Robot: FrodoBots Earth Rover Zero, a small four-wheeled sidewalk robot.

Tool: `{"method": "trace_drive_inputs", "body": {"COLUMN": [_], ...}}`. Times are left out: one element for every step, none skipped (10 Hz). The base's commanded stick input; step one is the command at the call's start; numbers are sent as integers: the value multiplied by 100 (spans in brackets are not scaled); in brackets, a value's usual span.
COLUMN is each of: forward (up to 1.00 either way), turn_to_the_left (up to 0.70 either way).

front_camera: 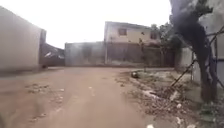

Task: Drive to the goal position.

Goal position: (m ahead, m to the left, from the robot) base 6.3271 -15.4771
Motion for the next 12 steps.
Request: {"method": "trace_drive_inputs", "body": {"forward": [100,100,100,100,100,100,100,100,100,100,100,100], "turn_to_the_left": [0,0,0,0,0,0,0,0,0,0,0,0]}}
